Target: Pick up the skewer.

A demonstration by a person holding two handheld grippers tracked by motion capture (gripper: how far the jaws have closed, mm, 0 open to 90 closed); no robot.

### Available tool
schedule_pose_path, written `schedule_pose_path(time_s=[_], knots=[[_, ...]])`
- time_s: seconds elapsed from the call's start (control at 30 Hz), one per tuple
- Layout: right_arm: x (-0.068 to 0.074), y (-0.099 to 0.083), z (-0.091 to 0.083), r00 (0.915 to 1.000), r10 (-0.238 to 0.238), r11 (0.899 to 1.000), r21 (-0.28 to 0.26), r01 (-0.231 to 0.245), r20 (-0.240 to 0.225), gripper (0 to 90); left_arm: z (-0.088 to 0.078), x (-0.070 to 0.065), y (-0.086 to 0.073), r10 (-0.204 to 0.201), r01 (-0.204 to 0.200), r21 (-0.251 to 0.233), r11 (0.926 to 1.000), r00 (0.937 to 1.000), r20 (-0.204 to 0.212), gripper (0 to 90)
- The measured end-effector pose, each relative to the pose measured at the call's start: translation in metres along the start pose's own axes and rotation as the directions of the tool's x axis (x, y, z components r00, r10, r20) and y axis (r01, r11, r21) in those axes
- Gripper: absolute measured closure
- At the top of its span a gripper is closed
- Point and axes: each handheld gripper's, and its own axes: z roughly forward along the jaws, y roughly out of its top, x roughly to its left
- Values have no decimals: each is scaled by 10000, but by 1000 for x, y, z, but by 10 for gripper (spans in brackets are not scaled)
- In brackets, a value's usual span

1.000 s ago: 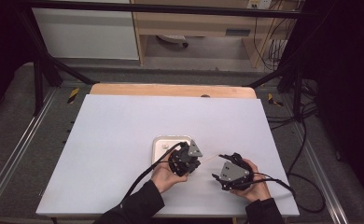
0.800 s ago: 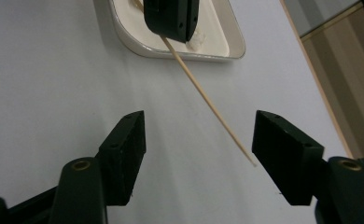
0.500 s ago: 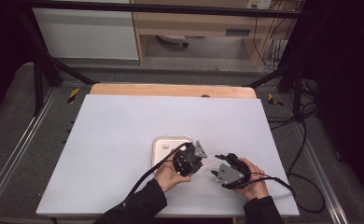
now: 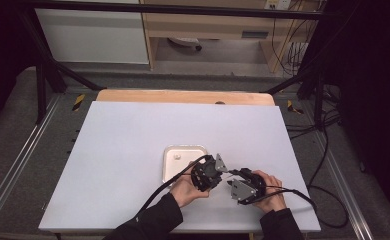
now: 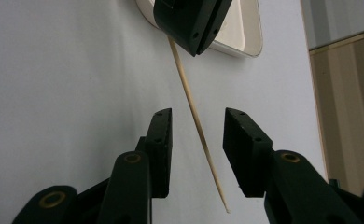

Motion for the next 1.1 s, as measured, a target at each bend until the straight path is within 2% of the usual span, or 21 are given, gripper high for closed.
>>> schedule_pose_path(time_s=[0.17, 0.57, 0.6, 0.63, 0.77, 0.87, 0.97, 1.1], knots=[[-1, -1, 1, 9996, -277, 9996, 44, 277, -3, 681, 0, -2, 0, 86, -86, 29, 10000, 10000, 15, 886], [1, -1, 3, 9949, -898, 9958, 136, 905, -449, 800, 1, -4, 1, 240, -242, 82, 9997, 9996, 169, 886], [1, -1, 3, 9928, -1087, 9939, 140, 1095, -505, 823, 1, -4, 1, 246, -248, 75, 9997, 9995, 175, 886], [2, -1, 3, 9931, -1047, 9943, 128, 1055, -525, 832, 1, -4, 1, 262, -264, 76, 9996, 9995, 202, 886], [1, -2, 2, 9898, -1346, 9905, 203, 1357, -469, 856, 2, -5, 1, 282, -283, 75, 9996, 9993, 231, 886], [2, -2, 1, 9895, -1345, 9904, 243, 1360, -530, 863, 1, -5, 1, 267, -268, 58, 9996, 9994, 237, 886], [2, -2, 1, 9859, -1618, 9864, 213, 1628, -436, 878, 0, -4, 1, 273, -273, 6, 9996, 9994, 226, 886], [3, -2, 1, 9850, -1631, 9861, 221, 1646, -559, 884, 0, -4, 1, 282, -283, 29, 9996, 9993, 227, 886]])
